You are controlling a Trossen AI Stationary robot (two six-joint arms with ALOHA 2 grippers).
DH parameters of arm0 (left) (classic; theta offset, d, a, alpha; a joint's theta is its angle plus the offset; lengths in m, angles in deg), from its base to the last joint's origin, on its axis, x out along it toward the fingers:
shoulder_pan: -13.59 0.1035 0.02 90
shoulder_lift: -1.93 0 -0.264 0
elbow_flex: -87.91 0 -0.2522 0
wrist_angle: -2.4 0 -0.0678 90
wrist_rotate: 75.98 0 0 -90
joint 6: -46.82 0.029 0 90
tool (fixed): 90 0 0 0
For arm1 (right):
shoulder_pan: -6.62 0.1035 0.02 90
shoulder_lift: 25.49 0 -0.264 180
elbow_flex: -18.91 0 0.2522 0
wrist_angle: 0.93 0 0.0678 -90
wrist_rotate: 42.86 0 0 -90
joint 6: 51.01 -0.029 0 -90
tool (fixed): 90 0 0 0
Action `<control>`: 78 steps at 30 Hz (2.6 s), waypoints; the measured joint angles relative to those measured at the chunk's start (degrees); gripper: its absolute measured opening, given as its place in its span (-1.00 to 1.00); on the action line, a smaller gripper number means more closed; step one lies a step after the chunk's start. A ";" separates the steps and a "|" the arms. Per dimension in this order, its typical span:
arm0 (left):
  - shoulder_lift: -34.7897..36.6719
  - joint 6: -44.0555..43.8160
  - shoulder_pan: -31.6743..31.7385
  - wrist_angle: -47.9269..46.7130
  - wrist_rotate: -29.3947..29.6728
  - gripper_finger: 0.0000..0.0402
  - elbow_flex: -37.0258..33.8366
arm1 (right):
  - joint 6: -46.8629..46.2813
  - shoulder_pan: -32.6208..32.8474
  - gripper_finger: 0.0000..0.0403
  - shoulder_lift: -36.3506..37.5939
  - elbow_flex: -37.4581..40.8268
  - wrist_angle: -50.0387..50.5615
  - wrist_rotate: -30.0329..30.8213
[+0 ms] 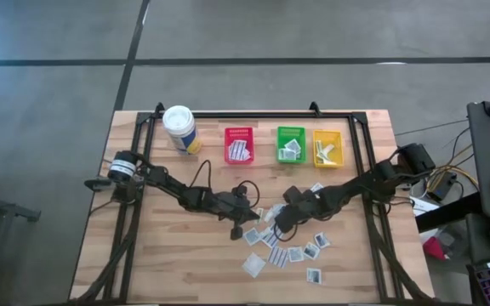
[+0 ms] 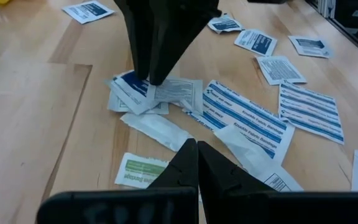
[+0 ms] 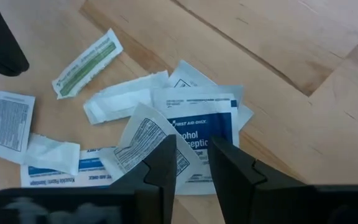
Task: Pick & Place First Aid Supplies
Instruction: Put the alcohol pad in the green bin
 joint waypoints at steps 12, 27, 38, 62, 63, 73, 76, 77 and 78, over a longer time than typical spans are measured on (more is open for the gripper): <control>0.00 -0.03 0.01 0.00 -0.02 -1.00 -0.02 | 2.41 -0.46 -0.60 0.13 -0.09 -0.26 -6.38; 0.00 -0.03 0.00 0.00 -0.02 -1.00 -0.02 | 11.87 -0.38 -0.64 1.02 -0.03 0.37 -9.81; 0.00 -0.03 0.00 -0.07 -0.02 -1.00 -0.04 | 27.60 -0.37 -0.44 6.51 -0.55 0.86 -9.44; -0.02 -0.01 0.15 -0.34 0.00 -1.00 -0.39 | 64.47 -0.40 -0.08 2.25 -7.58 3.91 -8.87; -0.02 -0.01 0.15 -0.59 0.00 -1.00 -0.39 | 64.50 -0.39 -0.08 1.58 -8.28 4.71 -8.91; -0.02 -0.01 0.15 -1.31 0.00 -1.00 -0.44 | 66.12 -0.39 -0.09 -2.82 -15.28 13.98 -9.51; -0.02 -0.01 0.15 -1.40 0.00 -1.00 -0.44 | 66.88 -0.38 -0.11 -4.49 -15.79 14.15 -9.90; -0.02 -0.01 0.15 -1.44 0.02 -1.00 -0.44 | 66.88 -0.39 -0.11 -5.02 -15.89 14.27 -10.23; -0.02 -0.01 0.15 -1.49 0.00 -1.00 -0.44 | 66.86 -0.39 -0.12 -5.42 -16.01 14.43 -10.41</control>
